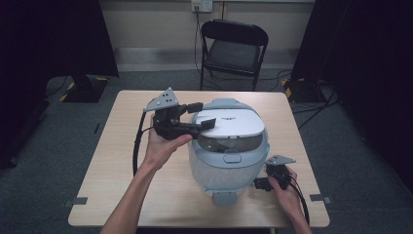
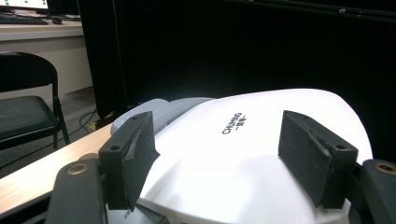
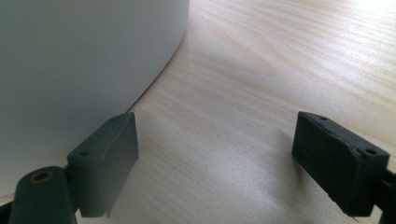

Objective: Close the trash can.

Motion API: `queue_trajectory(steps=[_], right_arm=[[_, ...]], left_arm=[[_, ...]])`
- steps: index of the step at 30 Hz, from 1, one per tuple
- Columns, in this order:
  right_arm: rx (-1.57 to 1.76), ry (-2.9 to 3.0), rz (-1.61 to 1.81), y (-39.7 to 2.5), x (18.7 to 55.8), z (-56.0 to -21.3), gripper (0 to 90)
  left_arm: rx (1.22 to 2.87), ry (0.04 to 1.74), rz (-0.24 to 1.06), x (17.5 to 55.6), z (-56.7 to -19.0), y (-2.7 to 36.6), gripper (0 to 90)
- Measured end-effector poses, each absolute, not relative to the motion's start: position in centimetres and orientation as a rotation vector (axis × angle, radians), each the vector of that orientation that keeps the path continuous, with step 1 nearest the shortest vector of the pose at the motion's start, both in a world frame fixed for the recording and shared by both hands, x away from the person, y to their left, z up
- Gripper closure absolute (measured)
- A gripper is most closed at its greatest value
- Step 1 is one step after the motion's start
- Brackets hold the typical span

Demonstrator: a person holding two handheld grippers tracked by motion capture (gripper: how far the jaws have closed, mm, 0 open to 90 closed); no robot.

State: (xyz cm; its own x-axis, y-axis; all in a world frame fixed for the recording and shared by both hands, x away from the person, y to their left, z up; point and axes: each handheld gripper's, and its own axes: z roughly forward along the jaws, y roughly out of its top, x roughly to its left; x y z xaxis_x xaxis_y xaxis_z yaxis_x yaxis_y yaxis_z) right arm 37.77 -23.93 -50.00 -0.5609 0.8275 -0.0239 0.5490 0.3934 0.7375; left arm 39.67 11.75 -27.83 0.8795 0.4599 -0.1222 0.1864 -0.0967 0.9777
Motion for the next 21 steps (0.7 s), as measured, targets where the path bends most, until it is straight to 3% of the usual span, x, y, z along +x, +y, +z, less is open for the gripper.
queue_trajectory(steps=[21], right_arm=[[1.192,2.264,0.981,-23.9,37.7,-50.0,13.4]], left_arm=[[1.758,0.394,0.225,37.9,-28.9,8.8,26.7]])
